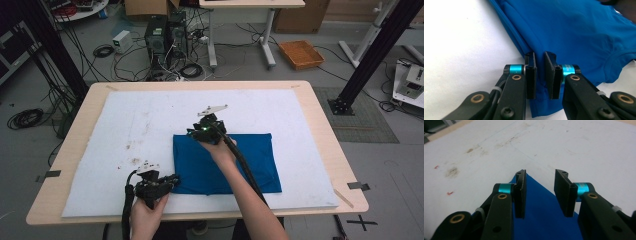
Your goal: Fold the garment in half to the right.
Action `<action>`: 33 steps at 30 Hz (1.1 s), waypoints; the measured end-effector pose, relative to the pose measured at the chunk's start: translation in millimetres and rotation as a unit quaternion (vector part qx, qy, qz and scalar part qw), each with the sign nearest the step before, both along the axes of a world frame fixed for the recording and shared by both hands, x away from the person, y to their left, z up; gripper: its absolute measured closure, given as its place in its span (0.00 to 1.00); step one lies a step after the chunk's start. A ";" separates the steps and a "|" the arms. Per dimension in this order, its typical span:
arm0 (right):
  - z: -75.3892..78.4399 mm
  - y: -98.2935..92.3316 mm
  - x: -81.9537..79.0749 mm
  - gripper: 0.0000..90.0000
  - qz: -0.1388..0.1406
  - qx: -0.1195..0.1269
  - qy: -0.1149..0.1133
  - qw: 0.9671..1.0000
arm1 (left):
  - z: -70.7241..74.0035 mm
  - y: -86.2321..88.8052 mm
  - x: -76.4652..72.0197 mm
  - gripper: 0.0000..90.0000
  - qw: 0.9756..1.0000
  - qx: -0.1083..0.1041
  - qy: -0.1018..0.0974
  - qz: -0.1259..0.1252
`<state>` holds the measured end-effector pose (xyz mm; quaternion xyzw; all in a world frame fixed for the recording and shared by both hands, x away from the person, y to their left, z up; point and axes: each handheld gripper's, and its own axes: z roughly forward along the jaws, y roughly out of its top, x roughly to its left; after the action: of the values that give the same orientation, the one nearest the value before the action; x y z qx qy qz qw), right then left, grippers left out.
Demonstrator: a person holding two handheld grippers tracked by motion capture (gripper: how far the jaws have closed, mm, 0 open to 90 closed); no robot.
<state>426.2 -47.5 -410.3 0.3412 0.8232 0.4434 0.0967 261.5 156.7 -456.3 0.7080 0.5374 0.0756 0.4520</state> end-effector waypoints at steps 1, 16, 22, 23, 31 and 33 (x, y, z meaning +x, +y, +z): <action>-1.7 5.8 2.5 0.72 0.002 0.001 0.003 1.000 | 0.0 0.0 -0.1 0.89 1.000 0.002 -0.001 0.000; -23.2 72.0 24.2 0.80 0.002 -0.046 0.055 0.997 | -0.6 0.8 0.2 0.89 1.000 -0.001 -0.001 -0.003; -31.3 81.3 28.3 0.85 -0.005 -0.076 0.050 0.996 | -0.8 0.7 0.2 0.89 1.000 -0.001 -0.002 -0.004; -32.3 81.5 28.5 0.87 -0.005 -0.075 0.050 0.996 | -0.8 0.7 0.2 0.89 1.000 -0.001 -0.002 -0.004; -30.9 83.8 25.9 0.98 0.003 -0.081 0.029 0.996 | -0.8 -0.1 -0.4 0.89 1.000 0.003 -0.005 -0.002; -27.4 82.8 25.0 0.98 0.004 -0.075 0.023 0.997 | -0.8 -0.2 -0.6 0.89 1.000 0.002 -0.006 -0.002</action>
<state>451.3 35.3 -437.8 0.3395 0.8577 0.3728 0.1009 260.8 156.5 -457.2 0.7094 0.5333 0.0805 0.4537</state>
